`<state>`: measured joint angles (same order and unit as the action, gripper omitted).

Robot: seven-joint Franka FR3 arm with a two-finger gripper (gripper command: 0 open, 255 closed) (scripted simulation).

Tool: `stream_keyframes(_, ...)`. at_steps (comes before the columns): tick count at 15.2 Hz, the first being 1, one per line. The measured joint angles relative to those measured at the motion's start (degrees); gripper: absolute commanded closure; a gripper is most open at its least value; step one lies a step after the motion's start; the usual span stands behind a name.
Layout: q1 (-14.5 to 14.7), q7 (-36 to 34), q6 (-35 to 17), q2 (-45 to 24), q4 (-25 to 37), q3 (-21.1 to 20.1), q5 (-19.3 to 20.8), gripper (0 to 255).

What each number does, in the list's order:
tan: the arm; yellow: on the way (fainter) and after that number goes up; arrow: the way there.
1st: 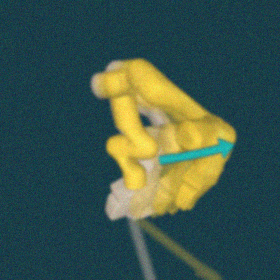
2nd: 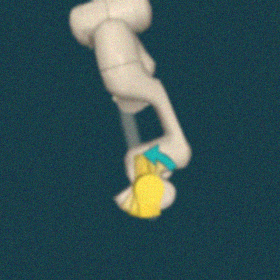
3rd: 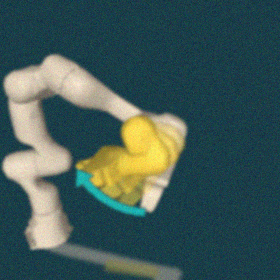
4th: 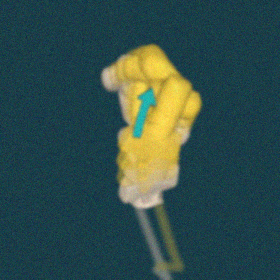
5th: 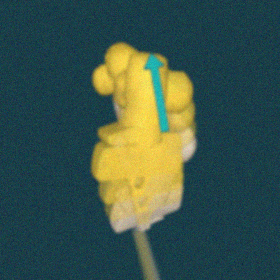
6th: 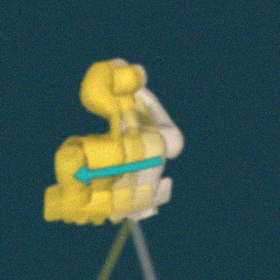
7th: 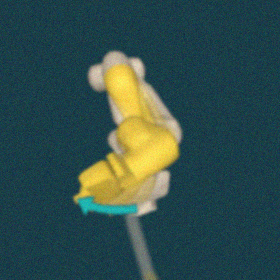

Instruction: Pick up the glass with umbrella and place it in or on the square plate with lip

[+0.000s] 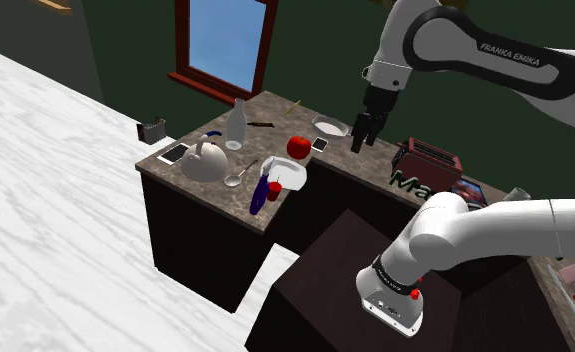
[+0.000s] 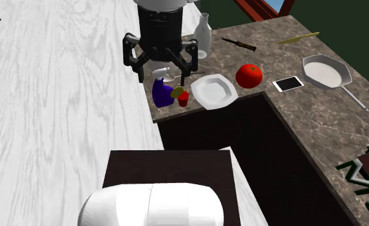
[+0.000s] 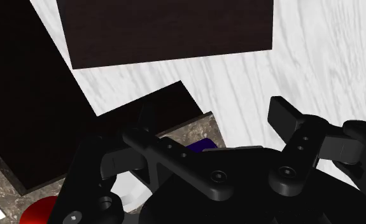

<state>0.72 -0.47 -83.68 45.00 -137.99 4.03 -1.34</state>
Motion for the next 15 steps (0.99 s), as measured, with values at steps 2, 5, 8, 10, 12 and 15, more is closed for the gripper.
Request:
stream_keyframes(2, -0.1, -0.2, -0.9, -0.7, -0.2, 0.0, 0.0, 0)
stream_keyframes(5, -0.3, -1.6, -6.0, -4.6, -1.7, -0.4, -0.5, 0)
stream_keyframes(8, -0.6, -2.9, -12.0, -9.4, -2.8, -0.5, -0.8, 0)
stream_keyframes(10, -0.8, -3.8, -16.2, -12.9, -3.6, -0.6, -1.1, 0)
stream_keyframes(12, -1.1, -4.4, -19.6, -16.7, -3.3, -0.5, -1.2, 0)
stream_keyframes(15, -1.4, -5.4, -25.1, -22.6, -3.0, -0.3, -1.5, 0)
